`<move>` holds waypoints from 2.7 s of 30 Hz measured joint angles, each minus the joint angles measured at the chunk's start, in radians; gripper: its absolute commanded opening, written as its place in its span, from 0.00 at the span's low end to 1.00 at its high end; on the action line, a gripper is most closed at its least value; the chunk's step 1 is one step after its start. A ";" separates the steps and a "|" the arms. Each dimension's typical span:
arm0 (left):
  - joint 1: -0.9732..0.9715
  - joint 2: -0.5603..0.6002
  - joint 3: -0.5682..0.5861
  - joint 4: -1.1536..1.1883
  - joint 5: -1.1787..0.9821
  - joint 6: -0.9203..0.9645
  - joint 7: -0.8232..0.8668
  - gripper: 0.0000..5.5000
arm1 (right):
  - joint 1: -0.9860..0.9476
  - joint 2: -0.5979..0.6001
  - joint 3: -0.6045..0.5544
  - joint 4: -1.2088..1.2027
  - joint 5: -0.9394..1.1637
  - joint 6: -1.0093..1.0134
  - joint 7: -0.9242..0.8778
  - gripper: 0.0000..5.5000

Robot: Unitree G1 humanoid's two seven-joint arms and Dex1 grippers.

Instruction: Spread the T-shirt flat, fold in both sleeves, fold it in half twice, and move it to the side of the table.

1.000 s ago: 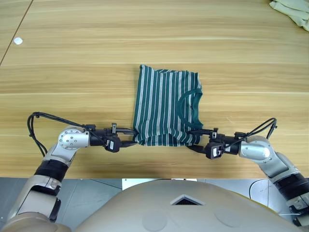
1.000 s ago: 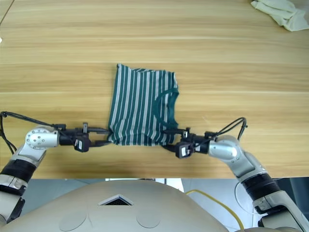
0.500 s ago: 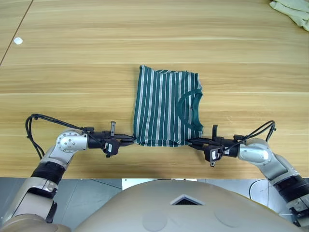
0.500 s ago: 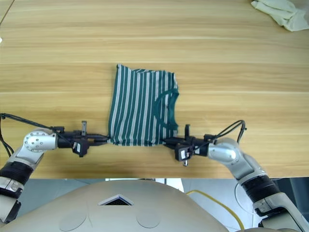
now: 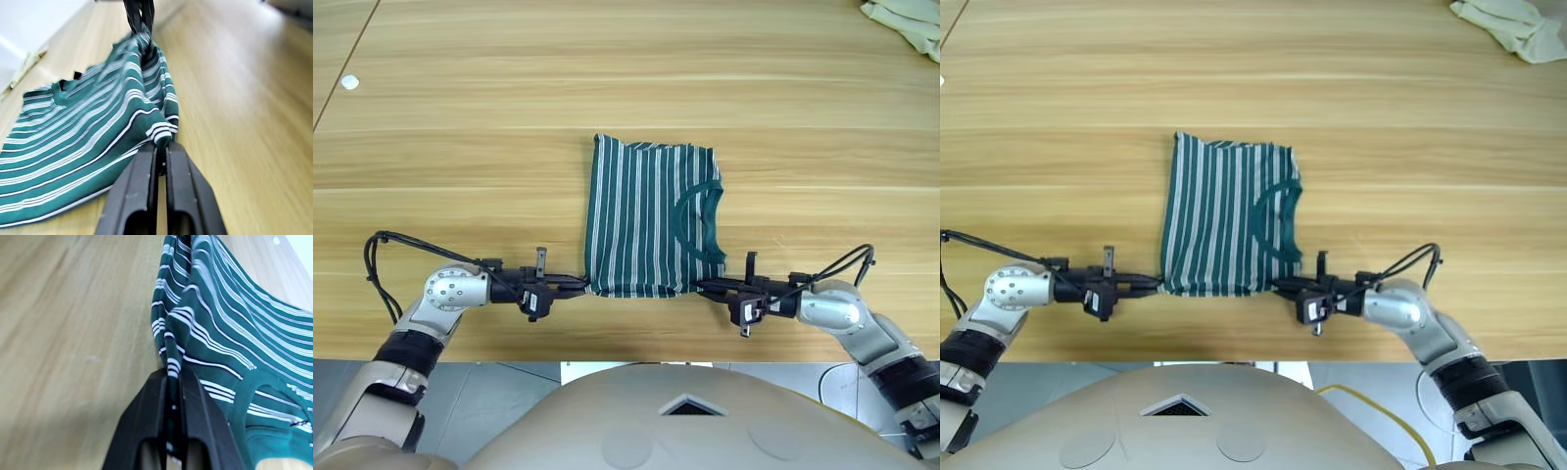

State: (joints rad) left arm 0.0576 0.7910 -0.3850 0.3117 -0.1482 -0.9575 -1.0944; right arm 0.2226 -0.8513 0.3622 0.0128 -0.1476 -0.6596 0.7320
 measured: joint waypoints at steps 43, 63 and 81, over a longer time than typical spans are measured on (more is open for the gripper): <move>0.120 -0.035 0.172 -0.203 -0.246 0.226 0.028 0.01 | 0.081 0.008 -0.254 -0.236 0.180 0.081 -0.017 0.02; -0.239 -0.389 0.201 0.147 -0.028 0.383 0.267 0.01 | -0.252 0.205 -0.175 0.052 -0.167 0.277 -0.207 0.02; -0.539 -0.507 0.247 0.680 0.148 0.518 0.454 0.25 | -0.515 0.359 -0.041 0.525 -0.310 0.217 -0.423 0.27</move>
State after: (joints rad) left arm -0.4812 0.2841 -0.1383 0.9914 0.0002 -0.4398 -0.6402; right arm -0.2927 -0.4926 0.3212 0.5381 -0.4575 -0.4423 0.3089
